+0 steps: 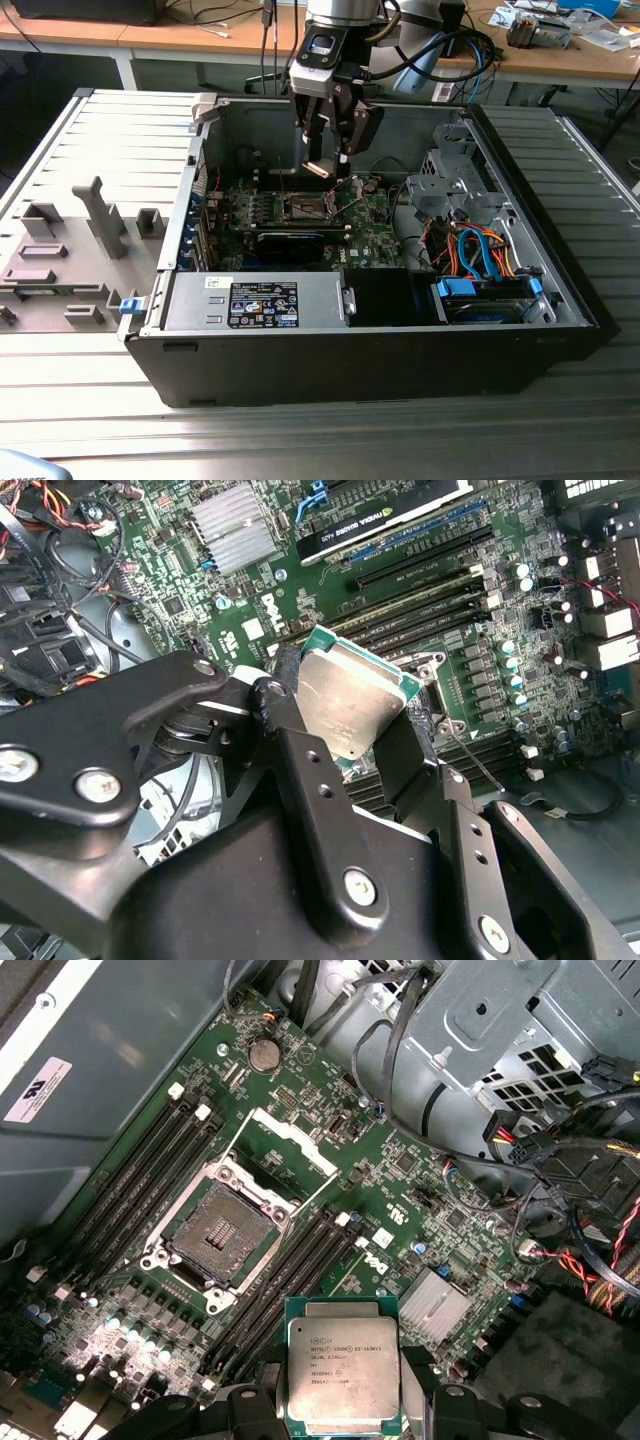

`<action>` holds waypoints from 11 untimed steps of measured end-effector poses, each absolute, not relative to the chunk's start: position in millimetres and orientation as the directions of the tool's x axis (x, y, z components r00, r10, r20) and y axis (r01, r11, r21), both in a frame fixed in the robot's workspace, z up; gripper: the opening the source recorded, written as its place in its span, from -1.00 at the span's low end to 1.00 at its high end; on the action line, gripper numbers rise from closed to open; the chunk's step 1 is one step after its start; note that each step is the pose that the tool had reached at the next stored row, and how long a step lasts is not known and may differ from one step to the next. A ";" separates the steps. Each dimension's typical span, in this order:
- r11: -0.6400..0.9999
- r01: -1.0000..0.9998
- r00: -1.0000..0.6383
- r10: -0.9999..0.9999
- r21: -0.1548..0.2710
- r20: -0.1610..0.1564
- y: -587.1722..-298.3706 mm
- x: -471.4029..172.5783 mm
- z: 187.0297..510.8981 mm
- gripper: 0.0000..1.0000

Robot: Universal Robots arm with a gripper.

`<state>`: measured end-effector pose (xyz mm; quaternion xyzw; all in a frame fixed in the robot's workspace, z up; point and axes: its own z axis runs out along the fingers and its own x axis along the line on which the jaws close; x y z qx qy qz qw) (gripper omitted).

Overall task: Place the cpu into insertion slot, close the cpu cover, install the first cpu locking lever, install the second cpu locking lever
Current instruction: 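Place the cpu into insertion slot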

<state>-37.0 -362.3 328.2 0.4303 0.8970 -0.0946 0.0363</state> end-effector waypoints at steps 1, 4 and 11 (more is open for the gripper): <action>0.611 0.779 -0.626 0.766 -0.139 -0.147 -362.3 -37.0 328.2 0.08; 0.609 0.781 -0.625 0.767 -0.140 -0.148 -362.3 -37.0 328.1 0.08; 0.603 0.785 -0.620 0.770 -0.143 -0.152 -362.3 -37.0 327.9 0.08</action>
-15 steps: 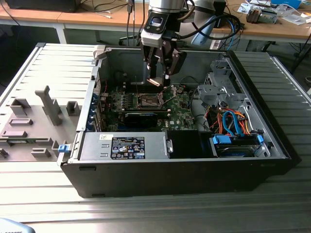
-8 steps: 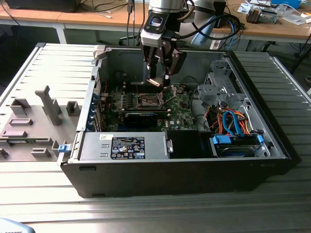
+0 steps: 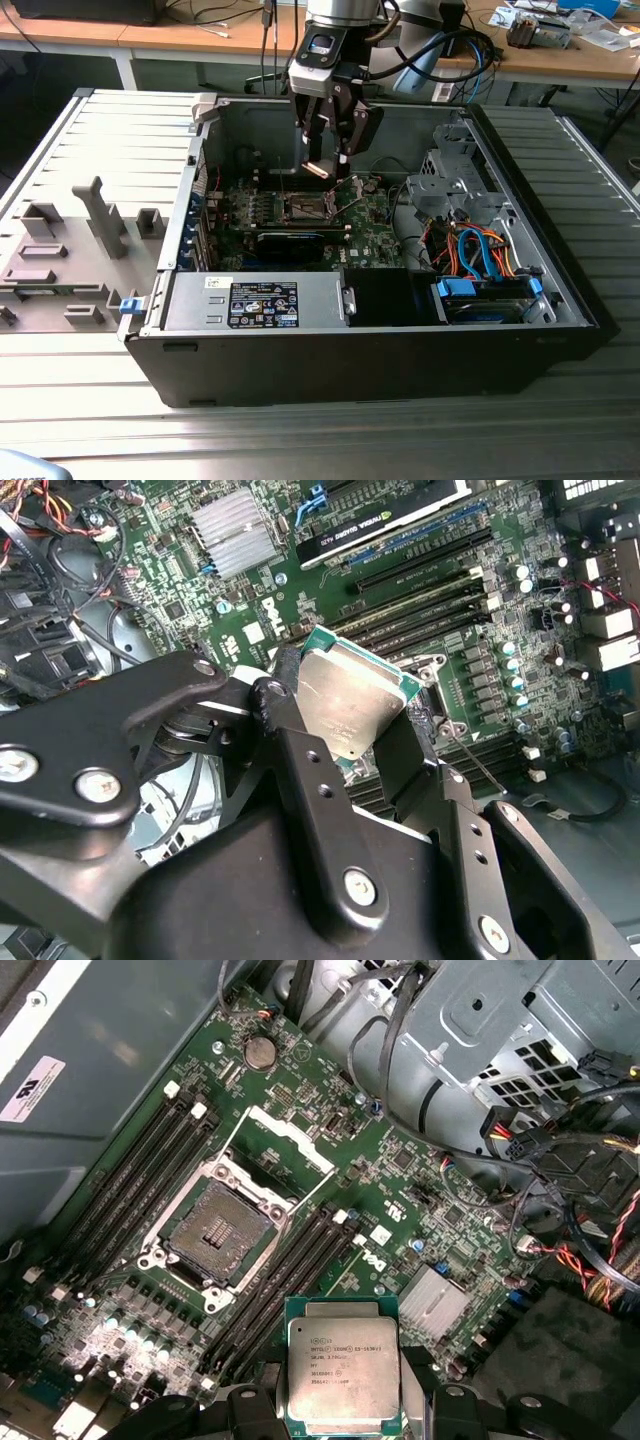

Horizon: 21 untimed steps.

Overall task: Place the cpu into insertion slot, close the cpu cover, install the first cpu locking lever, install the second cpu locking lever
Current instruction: 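Place the cpu into insertion slot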

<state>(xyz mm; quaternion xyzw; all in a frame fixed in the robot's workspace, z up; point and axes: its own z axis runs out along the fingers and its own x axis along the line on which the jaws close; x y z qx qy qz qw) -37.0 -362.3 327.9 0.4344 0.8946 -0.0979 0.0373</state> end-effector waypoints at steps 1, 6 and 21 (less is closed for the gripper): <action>0.603 0.785 -0.619 0.770 -0.143 -0.152 -362.3 -37.0 327.9 0.08; 0.598 0.788 -0.616 0.773 -0.145 -0.155 -362.3 -37.0 327.8 0.08; 0.589 0.794 -0.608 0.778 -0.149 -0.160 -362.3 -37.0 327.5 0.08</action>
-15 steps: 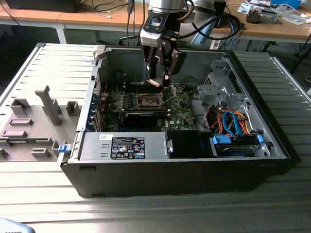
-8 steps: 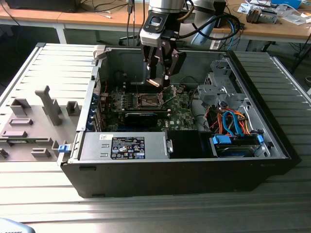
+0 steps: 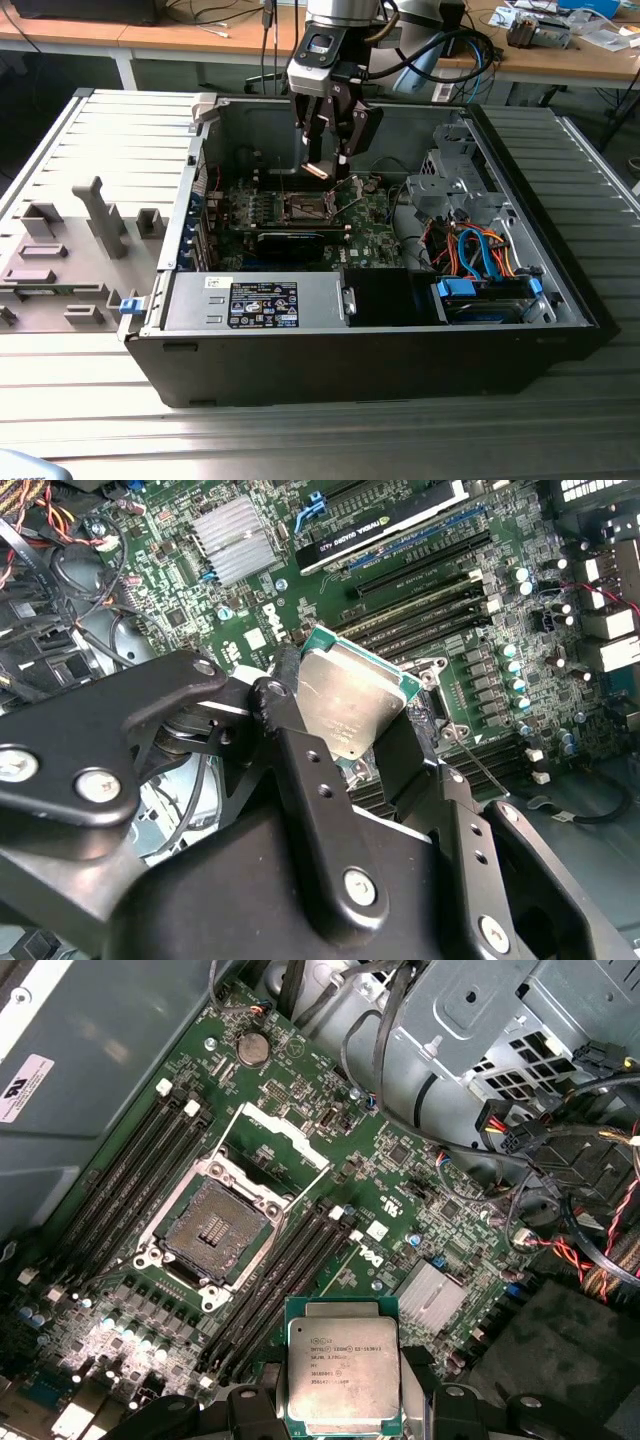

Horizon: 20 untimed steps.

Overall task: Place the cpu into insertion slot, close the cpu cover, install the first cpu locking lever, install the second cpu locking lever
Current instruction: 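Place the cpu into insertion slot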

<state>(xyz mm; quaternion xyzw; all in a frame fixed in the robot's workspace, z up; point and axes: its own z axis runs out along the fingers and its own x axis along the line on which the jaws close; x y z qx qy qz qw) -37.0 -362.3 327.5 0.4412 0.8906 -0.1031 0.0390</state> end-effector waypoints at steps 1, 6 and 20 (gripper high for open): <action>0.589 0.794 -0.607 0.778 -0.149 -0.161 -362.3 -37.0 327.4 0.08; 0.586 0.796 -0.605 0.779 -0.151 -0.162 -362.3 -37.0 327.4 0.08; 0.578 0.801 -0.598 0.784 -0.155 -0.168 -362.3 -37.0 327.1 0.08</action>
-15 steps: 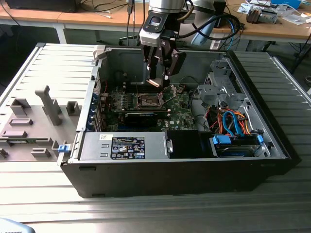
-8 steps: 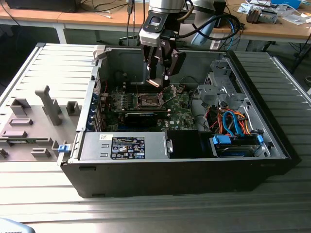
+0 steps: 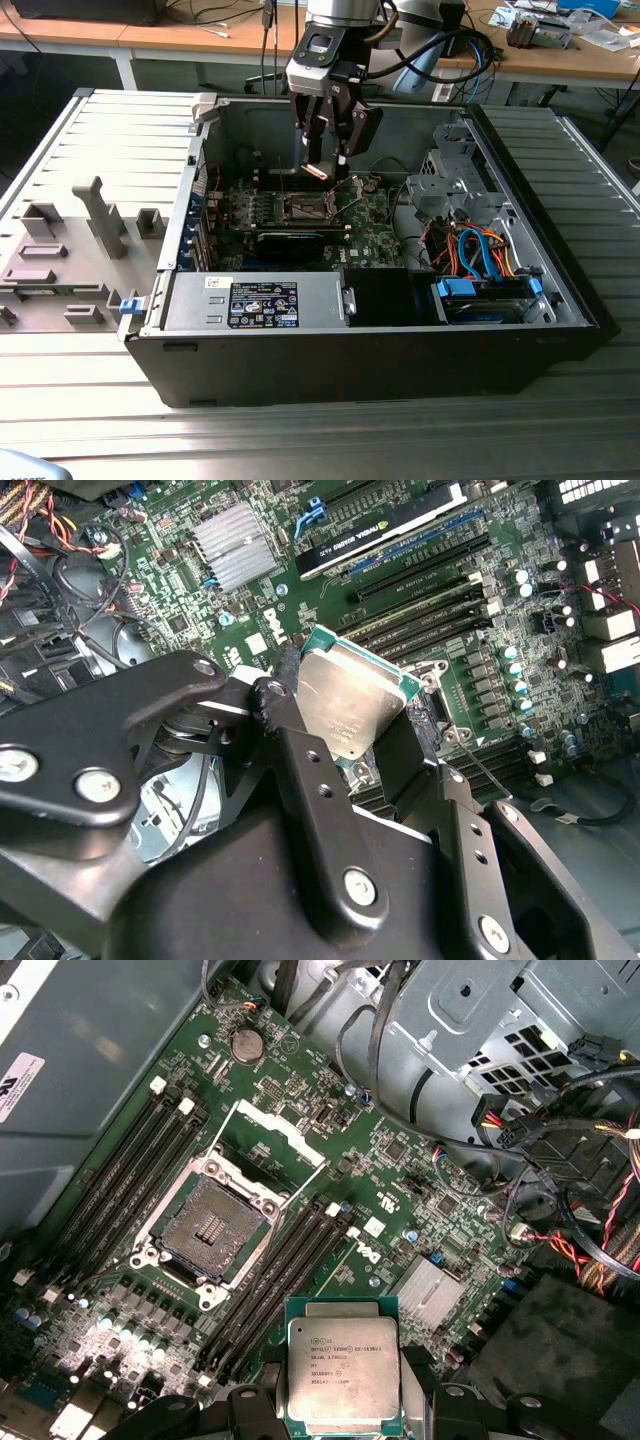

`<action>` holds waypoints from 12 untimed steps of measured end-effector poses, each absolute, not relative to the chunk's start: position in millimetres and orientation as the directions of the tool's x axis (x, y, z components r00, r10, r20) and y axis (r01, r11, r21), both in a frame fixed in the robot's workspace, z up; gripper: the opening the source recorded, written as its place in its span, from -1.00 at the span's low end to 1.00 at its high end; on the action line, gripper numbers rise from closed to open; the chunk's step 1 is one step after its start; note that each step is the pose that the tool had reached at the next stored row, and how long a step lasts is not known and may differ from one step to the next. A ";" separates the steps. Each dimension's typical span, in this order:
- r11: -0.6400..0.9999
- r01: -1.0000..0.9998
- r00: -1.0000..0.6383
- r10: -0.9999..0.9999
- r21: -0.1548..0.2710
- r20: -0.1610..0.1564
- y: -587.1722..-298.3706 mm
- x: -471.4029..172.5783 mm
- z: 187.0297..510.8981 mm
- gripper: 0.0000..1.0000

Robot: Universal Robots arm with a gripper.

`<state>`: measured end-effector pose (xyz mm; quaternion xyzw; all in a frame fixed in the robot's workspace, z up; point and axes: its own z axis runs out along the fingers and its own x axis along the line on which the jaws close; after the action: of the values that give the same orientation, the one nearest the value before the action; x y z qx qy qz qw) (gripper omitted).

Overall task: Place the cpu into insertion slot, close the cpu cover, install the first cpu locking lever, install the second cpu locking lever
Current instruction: 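Place the cpu into insertion slot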

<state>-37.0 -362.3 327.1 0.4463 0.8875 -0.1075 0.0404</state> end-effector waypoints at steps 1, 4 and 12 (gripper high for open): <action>0.578 0.801 -0.598 0.784 -0.155 -0.168 -362.3 -37.0 327.1 0.08; 0.576 0.802 -0.596 0.785 -0.156 -0.169 -362.3 -37.0 327.0 0.08; 0.570 0.806 -0.591 0.788 -0.158 -0.173 -362.3 -37.0 326.7 0.08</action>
<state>-37.0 -362.3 326.7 0.4501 0.8851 -0.1105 0.0414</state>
